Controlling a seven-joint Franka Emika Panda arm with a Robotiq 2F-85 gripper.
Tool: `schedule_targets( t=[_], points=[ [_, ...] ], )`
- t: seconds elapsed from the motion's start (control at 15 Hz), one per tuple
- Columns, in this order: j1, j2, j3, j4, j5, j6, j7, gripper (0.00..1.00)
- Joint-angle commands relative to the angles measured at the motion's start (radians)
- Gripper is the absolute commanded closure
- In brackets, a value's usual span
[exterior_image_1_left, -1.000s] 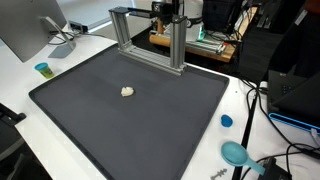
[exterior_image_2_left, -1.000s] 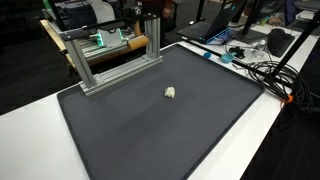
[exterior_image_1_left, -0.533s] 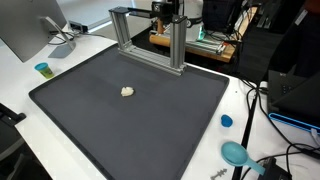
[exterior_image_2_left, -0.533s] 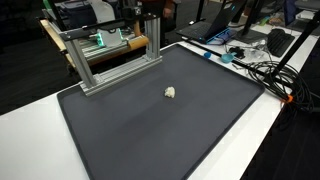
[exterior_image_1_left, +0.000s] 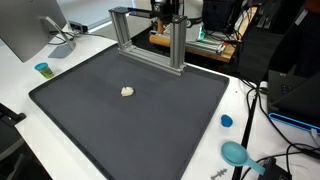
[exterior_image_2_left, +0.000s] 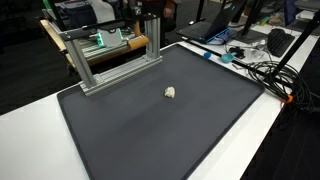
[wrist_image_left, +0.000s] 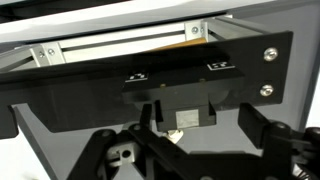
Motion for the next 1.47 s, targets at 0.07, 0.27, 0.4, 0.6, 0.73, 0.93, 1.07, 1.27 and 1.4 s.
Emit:
schedule_targets(
  t=[0.07,0.27,0.4,0.6,0.73,0.93,1.07,1.27,1.4],
  points=[
    [0.001,0.017,-0.006,-0.001,-0.027,0.008,0.005,0.26],
    [0.005,0.014,-0.01,0.0,-0.036,-0.012,-0.009,0.22],
    [0.008,0.008,-0.014,-0.001,-0.038,-0.016,-0.017,0.28],
    [0.012,0.001,-0.022,-0.006,-0.036,-0.021,-0.035,0.29],
    [0.013,-0.005,-0.027,-0.011,-0.034,-0.021,-0.047,0.28],
    [0.016,-0.018,-0.034,-0.017,-0.031,-0.026,-0.067,0.28],
    [0.019,-0.028,-0.037,-0.022,-0.029,-0.025,-0.078,0.28],
    [0.023,-0.046,-0.041,-0.038,-0.022,-0.017,-0.085,0.29],
    [0.024,-0.061,-0.042,-0.052,-0.019,-0.01,-0.081,0.29]
  ],
)
